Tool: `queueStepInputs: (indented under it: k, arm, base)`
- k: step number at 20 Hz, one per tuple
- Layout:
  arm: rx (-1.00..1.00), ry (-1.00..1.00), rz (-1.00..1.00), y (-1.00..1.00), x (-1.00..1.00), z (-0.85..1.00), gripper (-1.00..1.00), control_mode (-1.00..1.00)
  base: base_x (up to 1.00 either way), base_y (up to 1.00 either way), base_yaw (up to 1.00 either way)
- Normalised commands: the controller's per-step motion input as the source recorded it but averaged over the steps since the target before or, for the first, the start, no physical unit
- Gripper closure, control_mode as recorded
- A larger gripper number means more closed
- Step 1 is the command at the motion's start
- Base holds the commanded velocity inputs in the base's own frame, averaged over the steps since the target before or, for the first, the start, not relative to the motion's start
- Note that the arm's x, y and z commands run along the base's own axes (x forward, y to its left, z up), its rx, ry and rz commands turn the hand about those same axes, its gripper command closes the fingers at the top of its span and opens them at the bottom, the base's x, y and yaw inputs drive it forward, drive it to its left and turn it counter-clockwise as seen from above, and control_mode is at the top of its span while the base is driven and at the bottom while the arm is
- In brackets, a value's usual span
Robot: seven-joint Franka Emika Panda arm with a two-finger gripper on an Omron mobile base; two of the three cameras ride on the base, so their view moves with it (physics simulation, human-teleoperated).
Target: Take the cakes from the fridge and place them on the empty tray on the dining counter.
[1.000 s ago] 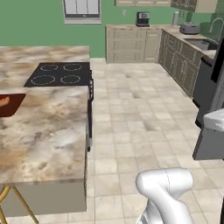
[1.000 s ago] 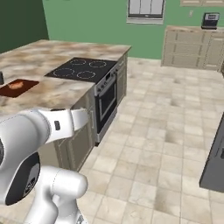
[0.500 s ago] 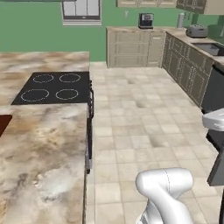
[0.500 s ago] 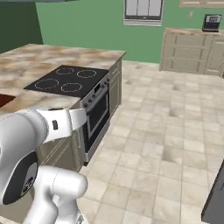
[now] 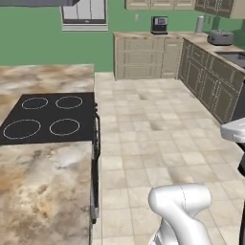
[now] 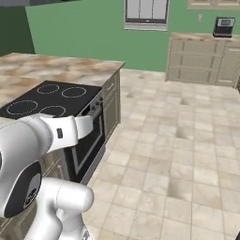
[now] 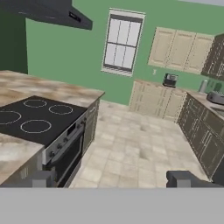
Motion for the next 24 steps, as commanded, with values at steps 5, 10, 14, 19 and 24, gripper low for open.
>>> queueStepInputs:
  k: [5, 10, 14, 19, 24]
  arm:
    - [0.00, 0.00, 0.00, 0.00, 0.00, 0.00, -1.00, 1.00]
    - [0.00, 0.00, 0.00, 0.00, 0.00, 0.00, -1.00, 1.00]
    - [0.00, 0.00, 0.00, 0.00, 0.00, 0.00, -1.00, 1.00]
    - [0.00, 0.00, 0.00, 0.00, 0.00, 0.00, -1.00, 1.00]
    - [0.00, 0.00, 0.00, 0.00, 0.00, 0.00, -1.00, 1.00]
  base:
    - [0.45, -0.43, -0.09]
    - [0.35, -0.58, -0.22]
    - [0.40, -0.46, -0.32]
    - [0.55, -0.34, -0.34]
    - [0.56, -0.29, -0.35]
